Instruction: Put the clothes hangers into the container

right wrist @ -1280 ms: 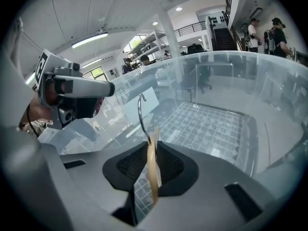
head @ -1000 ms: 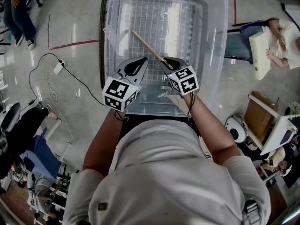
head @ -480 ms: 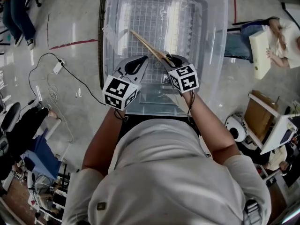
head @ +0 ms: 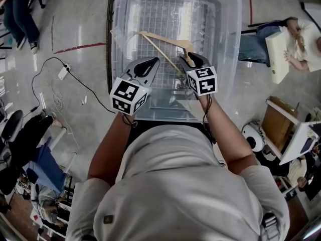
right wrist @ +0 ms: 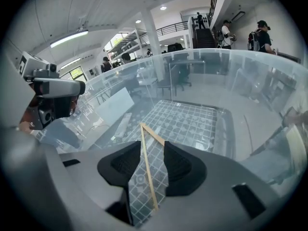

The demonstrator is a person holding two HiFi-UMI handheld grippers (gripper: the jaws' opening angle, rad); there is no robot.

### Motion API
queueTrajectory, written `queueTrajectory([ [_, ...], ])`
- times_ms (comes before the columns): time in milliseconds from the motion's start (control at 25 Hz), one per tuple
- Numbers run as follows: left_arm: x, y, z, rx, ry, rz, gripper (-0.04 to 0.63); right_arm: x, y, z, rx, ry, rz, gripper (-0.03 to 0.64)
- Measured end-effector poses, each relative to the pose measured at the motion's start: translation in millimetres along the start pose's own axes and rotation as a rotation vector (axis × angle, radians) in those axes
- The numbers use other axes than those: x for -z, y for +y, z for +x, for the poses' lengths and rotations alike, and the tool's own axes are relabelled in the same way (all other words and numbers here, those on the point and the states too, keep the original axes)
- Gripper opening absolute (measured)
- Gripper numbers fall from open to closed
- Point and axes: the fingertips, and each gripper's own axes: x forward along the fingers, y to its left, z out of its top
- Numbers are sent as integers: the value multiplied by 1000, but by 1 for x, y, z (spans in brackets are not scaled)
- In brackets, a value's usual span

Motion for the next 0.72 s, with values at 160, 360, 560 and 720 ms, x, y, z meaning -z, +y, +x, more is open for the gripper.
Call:
queueTrajectory([
  [160,-11,-4,-7,-1,-13,13,17,-11,-3,-10,12,-21,3,166],
  [360,-24,-13,-18,7,-30,41,17,-26,4,-27,18,-62,11,165],
  [560,-35,-28,-32,21,-44,64,17,-50,24,-54,8,-125,0,162],
  [720,-46,-39,-48,35,-67,101,17,-68,42,-77,-1,-189,-9,146],
])
